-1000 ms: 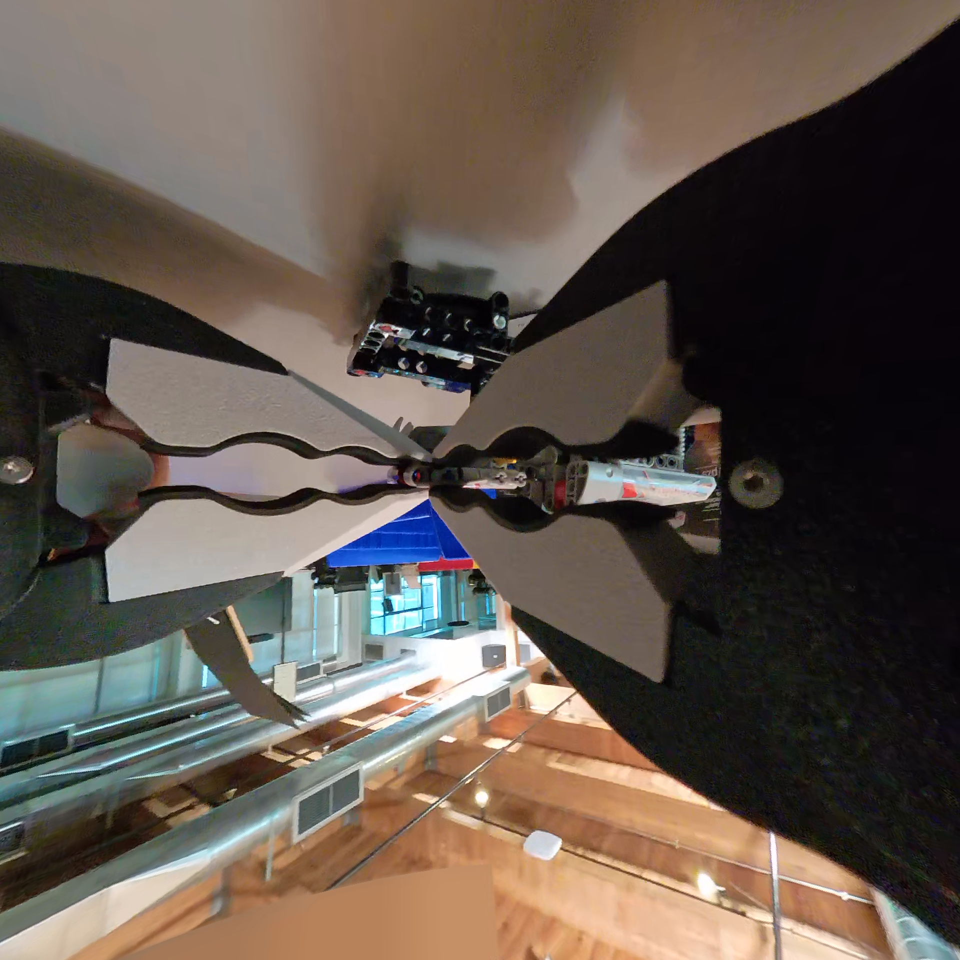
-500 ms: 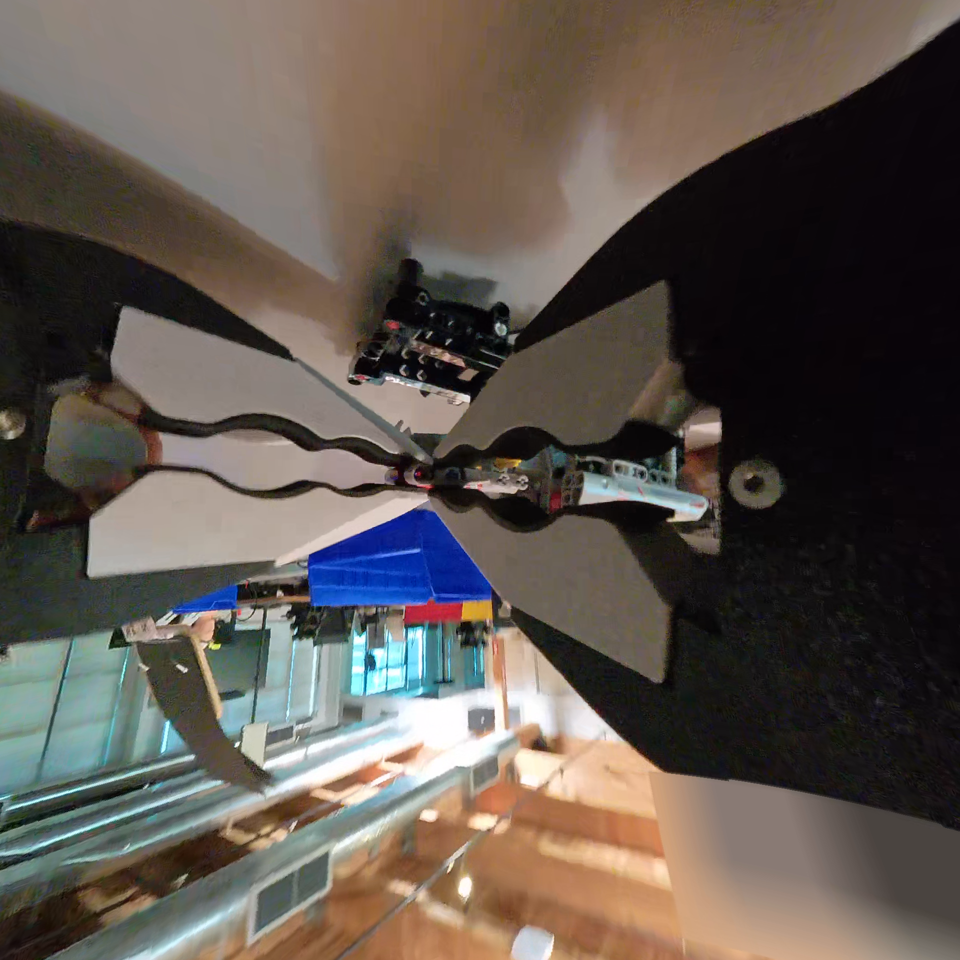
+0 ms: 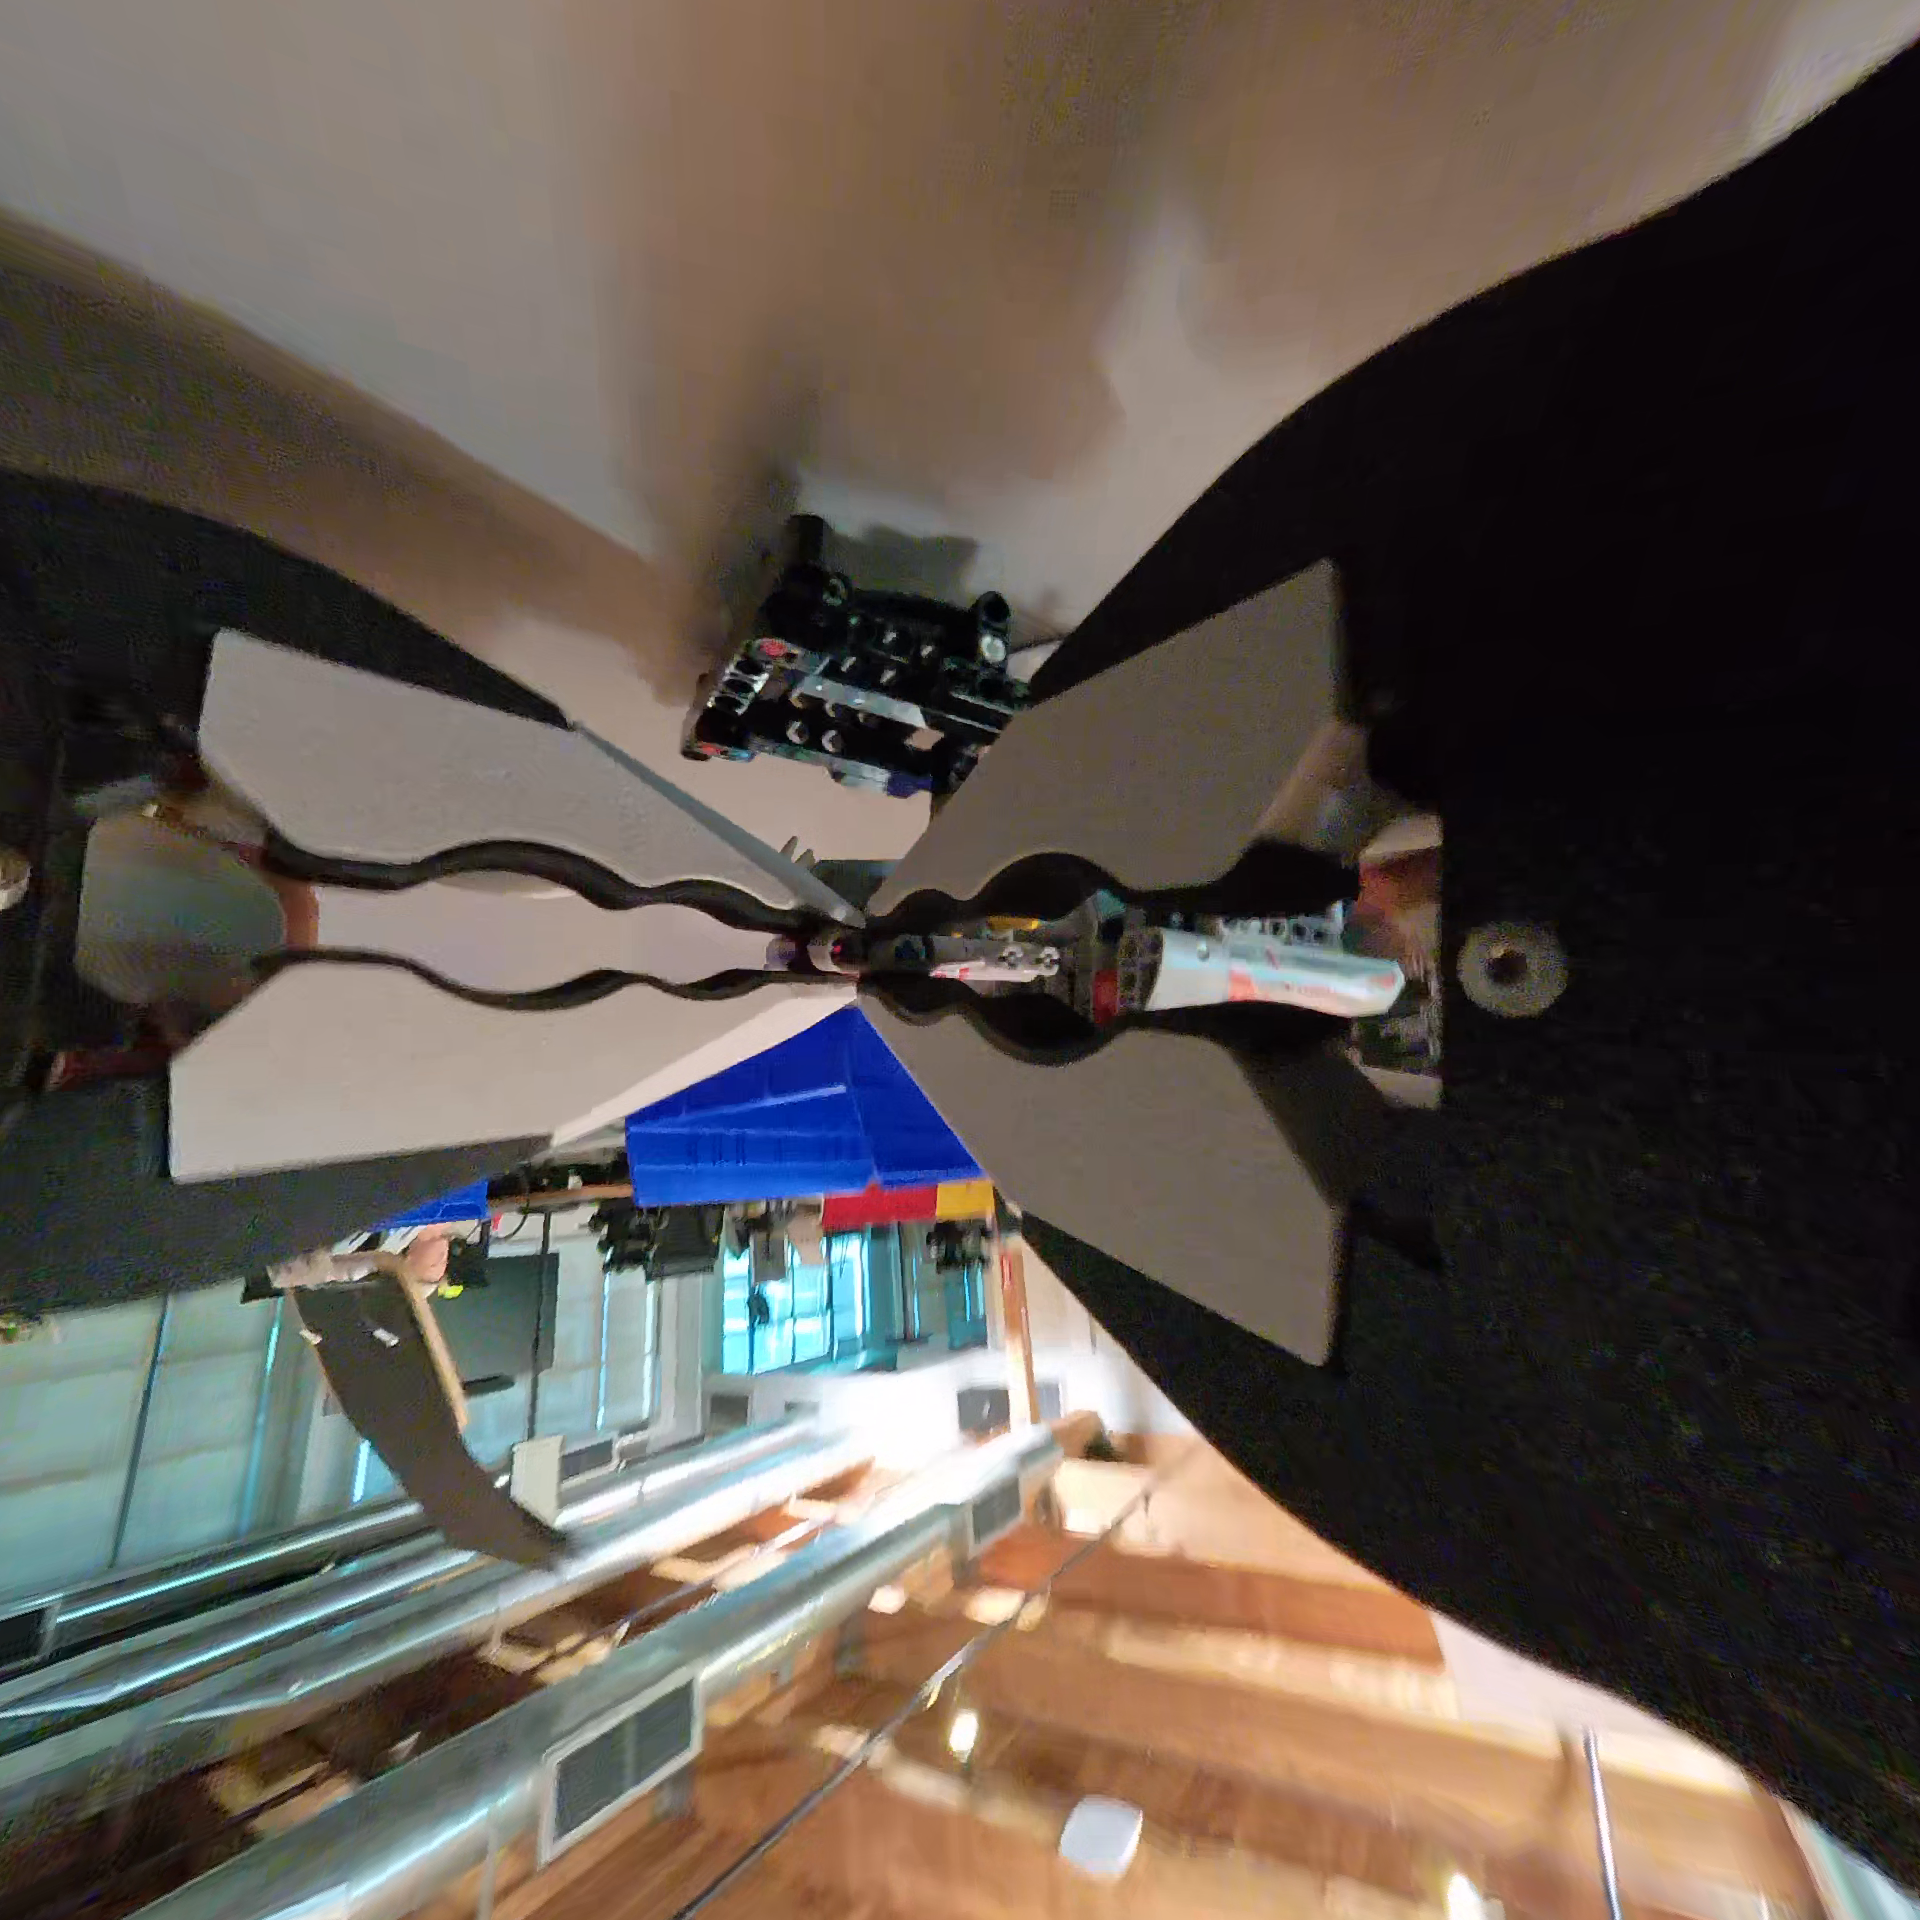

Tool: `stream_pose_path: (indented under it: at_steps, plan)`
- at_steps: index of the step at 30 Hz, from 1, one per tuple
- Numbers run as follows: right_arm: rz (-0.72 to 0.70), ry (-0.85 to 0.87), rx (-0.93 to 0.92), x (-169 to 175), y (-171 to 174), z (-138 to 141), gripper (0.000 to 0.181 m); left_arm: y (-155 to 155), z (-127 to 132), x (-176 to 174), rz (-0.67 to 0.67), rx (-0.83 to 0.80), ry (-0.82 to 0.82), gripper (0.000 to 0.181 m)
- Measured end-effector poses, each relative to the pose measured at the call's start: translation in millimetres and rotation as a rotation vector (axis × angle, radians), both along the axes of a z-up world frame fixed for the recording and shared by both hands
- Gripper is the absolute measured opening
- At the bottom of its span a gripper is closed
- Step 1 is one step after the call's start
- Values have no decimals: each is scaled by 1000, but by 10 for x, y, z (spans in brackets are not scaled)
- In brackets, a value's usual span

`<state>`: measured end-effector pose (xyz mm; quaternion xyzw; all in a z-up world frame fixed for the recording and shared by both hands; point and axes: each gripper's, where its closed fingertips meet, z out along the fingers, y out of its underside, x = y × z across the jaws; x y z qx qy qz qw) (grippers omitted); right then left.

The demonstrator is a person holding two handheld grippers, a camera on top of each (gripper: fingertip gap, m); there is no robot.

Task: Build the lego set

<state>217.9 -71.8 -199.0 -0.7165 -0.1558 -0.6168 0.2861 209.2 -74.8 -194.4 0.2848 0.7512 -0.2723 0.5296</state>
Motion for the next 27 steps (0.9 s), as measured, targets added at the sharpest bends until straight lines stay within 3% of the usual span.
stream_pose_path:
  at_steps: [4,8,11,15,20,27]
  plan:
    - [-4,-5,-4,-1,-6,-7,6,-10,-7,0,-1,112,-233,5]
    - [11,12,16,-6,2,9,6,-1,5,6,20,-10,-14,5]
    - [49,45,45,-20,7,3,6,3,0,-12,-19,35,-126,4]
    - [114,115,111,-43,6,11,8,3,1,-19,-29,35,-132,5]
    - [131,157,168,-23,-74,81,26,-2,0,-16,-30,33,-146,4]
    - [150,172,177,-18,-69,52,19,-4,9,2,-23,15,-131,4]
